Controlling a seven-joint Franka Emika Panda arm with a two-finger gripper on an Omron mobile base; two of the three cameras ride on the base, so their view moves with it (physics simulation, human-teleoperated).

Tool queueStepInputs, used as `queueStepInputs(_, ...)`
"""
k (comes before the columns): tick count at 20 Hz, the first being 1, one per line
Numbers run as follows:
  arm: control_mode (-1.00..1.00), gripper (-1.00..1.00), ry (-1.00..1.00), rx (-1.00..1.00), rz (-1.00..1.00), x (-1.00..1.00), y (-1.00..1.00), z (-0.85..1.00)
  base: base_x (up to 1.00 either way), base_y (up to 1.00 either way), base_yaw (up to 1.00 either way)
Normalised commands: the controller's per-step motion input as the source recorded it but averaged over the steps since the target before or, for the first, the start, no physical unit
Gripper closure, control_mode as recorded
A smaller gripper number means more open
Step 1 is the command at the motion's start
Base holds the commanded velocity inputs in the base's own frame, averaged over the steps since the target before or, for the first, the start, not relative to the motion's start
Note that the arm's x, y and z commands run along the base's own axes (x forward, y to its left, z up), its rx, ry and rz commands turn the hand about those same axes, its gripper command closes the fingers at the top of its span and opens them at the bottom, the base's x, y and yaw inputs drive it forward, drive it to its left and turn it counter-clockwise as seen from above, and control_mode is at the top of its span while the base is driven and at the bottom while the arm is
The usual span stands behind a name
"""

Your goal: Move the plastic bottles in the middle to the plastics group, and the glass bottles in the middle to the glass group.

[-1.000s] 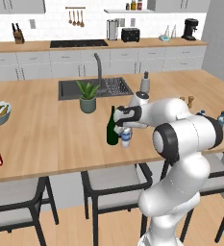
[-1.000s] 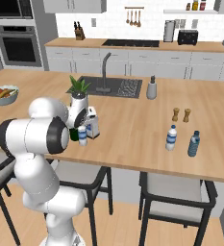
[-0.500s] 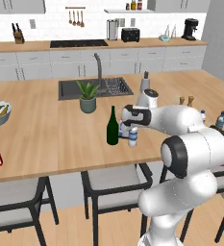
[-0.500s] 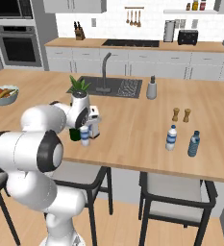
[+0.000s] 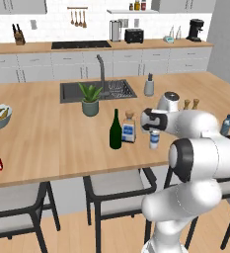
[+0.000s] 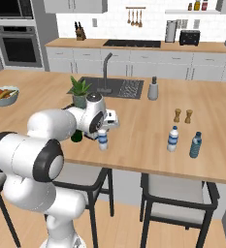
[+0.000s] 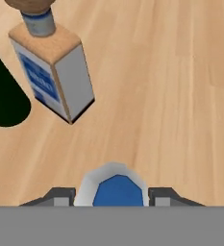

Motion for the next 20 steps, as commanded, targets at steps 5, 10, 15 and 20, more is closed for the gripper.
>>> queueStepInputs(5, -1.00, 1.00, 0.00, 0.00, -0.22, 0.00, -0.90, 0.11, 0.00, 0.00, 0.00)
queueStepInputs(10, -1.00, 1.00, 0.00, 0.00, -0.21, 0.00, -0.78, 0.27, 0.00, 0.00, 0.00)
queueStepInputs(15, -1.00, 1.00, 0.00, 0.00, -0.22, 0.00, -0.72, 0.17, 0.00, 0.00, 0.00)
queueStepInputs(20, -1.00, 1.00, -0.01, 0.04, -0.19, 0.00, -0.71, 0.00, 0.00, 0.00, 0.00)
